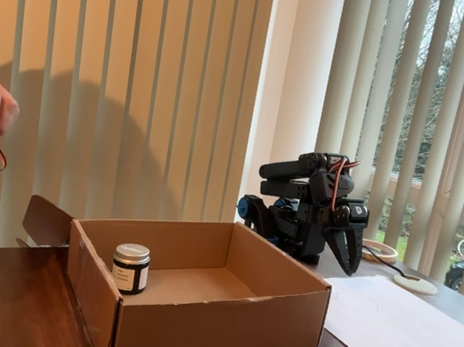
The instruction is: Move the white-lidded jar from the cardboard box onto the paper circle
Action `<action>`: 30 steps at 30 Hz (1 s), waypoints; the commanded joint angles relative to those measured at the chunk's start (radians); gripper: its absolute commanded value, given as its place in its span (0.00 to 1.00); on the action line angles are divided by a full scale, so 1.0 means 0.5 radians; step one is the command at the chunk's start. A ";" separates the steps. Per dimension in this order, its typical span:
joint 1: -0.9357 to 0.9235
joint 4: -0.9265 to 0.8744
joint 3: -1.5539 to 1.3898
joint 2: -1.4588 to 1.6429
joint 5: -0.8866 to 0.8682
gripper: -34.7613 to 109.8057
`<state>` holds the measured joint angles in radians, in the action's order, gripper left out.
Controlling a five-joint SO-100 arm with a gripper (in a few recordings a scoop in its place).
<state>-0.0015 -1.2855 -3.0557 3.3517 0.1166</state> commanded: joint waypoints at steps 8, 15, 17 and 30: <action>0.046 -0.009 0.046 0.129 0.071 0.24; 0.043 -0.006 0.046 0.129 0.071 0.24; 0.043 -0.006 0.046 0.129 0.071 0.24; 0.043 -0.006 0.046 0.132 0.074 0.24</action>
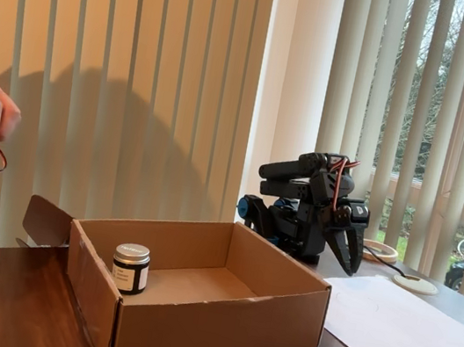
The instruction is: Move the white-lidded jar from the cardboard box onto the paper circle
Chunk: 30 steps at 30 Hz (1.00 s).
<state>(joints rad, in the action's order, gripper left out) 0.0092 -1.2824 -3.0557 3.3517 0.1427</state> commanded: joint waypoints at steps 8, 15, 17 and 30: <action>0.009 -0.012 0.046 0.132 0.006 0.24; 0.009 0.031 0.034 0.132 0.089 0.42; -0.018 0.086 0.028 0.129 0.181 0.43; -0.147 0.252 0.574 -0.273 0.969 0.43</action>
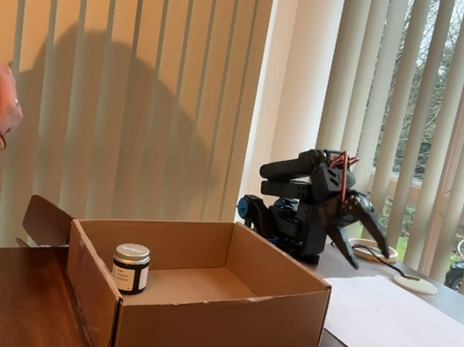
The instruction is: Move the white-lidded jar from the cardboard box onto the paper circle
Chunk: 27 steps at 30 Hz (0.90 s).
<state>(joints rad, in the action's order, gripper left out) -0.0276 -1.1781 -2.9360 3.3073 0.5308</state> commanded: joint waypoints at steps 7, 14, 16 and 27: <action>-0.285 0.055 1.052 -0.868 0.485 0.44; -0.733 0.071 1.555 -1.362 0.920 0.45; -0.920 0.074 1.678 -1.494 1.062 0.45; -1.945 0.457 2.255 -2.396 1.626 0.46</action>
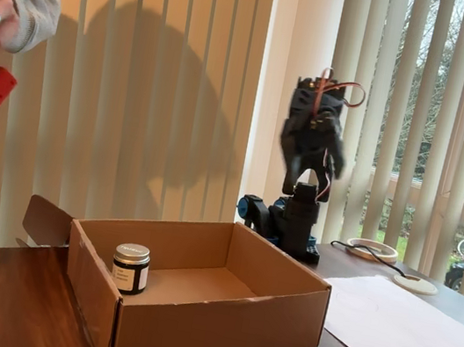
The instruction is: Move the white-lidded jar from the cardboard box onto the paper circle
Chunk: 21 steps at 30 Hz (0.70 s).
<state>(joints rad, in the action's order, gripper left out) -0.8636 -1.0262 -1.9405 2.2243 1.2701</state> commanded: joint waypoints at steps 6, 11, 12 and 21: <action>-0.561 0.322 0.629 -0.838 0.298 0.46; -0.715 0.577 0.746 -1.227 0.451 0.48; -0.739 0.620 0.764 -1.292 0.494 0.48; -0.862 0.742 0.960 -1.736 0.847 0.48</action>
<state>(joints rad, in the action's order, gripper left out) -1.2686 -0.6719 -1.5539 1.3468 1.6368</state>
